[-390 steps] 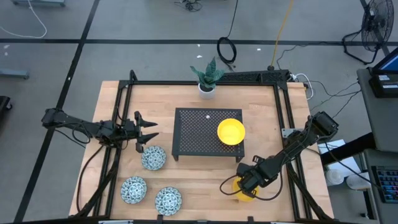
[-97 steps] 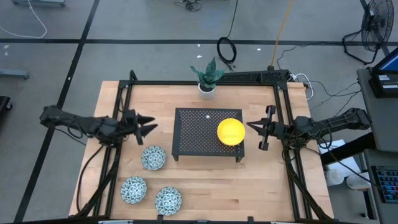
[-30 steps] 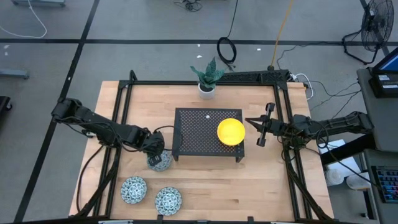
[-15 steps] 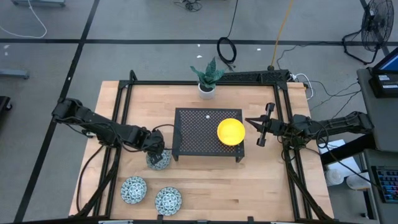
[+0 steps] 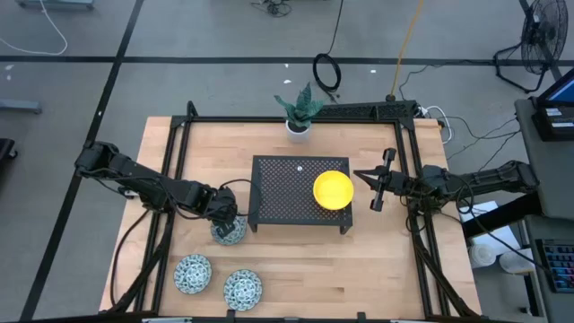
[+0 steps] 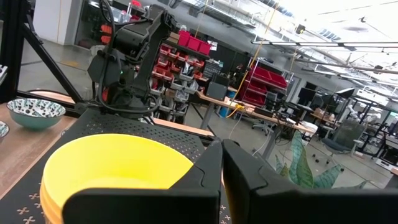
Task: Pick & Place Mini bowls
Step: Put the top blue patterned bowl on the shelf
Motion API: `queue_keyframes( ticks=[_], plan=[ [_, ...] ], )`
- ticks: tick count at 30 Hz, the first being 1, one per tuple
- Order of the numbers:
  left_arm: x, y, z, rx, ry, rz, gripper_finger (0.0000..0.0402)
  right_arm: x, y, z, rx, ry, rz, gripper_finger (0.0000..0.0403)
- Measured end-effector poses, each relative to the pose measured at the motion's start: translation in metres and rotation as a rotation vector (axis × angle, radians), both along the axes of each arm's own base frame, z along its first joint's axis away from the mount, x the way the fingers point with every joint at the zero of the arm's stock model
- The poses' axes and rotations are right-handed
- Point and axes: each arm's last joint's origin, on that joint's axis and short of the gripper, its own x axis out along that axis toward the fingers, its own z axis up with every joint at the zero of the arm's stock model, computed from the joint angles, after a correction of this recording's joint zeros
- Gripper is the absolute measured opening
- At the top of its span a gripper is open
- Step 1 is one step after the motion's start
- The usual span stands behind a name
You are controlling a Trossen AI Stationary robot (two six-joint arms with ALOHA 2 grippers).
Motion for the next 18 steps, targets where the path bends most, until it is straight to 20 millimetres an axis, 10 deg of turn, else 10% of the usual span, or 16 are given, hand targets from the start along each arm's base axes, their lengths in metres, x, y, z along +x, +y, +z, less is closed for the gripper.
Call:
queue_keyframes(
  ticks=[6,18],
  plan=[
    [0.001,-0.001,0.002,-0.041,-0.012,-0.005,0.0014,0.0,0.0,0.0,0.003,-0.001,0.0,0.0],
    [-0.008,0.0,0.014,-0.091,-0.037,-0.018,0.0009,0.0,0.0,0.0,0.004,-0.001,0.001,0.0]
  ],
)
